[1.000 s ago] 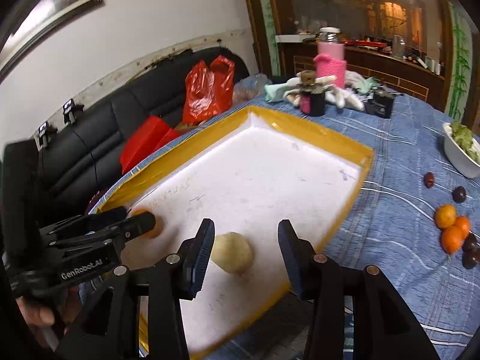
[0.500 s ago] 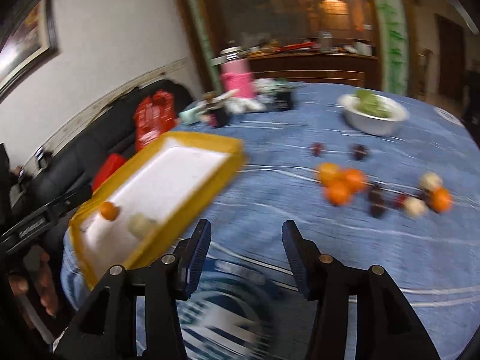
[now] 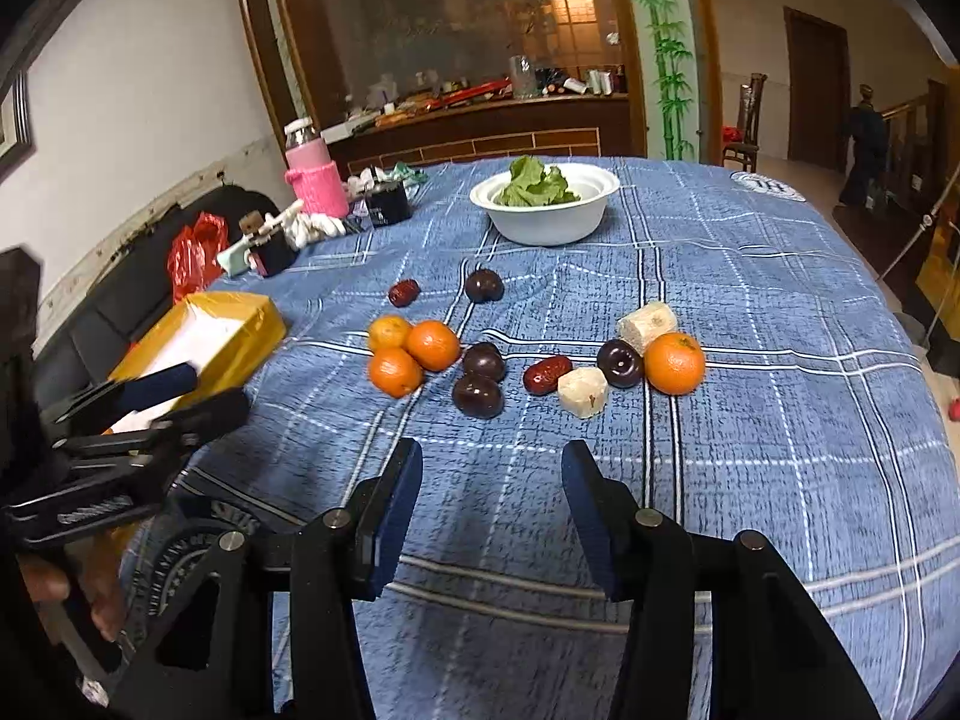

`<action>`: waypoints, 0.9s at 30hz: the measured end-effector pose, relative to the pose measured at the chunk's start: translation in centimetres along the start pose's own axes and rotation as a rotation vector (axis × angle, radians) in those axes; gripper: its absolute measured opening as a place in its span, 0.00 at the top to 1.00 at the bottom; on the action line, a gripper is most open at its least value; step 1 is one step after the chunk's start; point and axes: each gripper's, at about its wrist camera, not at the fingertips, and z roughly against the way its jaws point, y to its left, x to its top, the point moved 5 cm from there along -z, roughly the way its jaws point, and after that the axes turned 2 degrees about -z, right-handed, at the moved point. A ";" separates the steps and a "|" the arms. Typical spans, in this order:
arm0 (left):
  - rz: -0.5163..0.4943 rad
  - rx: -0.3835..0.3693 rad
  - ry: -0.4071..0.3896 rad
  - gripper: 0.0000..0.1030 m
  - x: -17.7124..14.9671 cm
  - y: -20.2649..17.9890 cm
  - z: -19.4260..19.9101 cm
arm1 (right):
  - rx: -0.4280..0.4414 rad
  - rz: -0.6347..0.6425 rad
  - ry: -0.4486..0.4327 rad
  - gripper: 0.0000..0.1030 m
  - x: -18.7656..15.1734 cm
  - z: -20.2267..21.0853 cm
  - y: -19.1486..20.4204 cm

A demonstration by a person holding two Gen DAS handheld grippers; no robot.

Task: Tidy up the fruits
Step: 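Move both tools back toward the fruit on the tablecloth, then grasp another orange with the left tool while the right tool grasps another pale round piece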

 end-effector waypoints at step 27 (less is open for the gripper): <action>-0.017 -0.088 0.135 0.52 1.3 -2.1 -8.5 | -0.038 0.081 0.124 0.63 2.8 -8.0 -3.1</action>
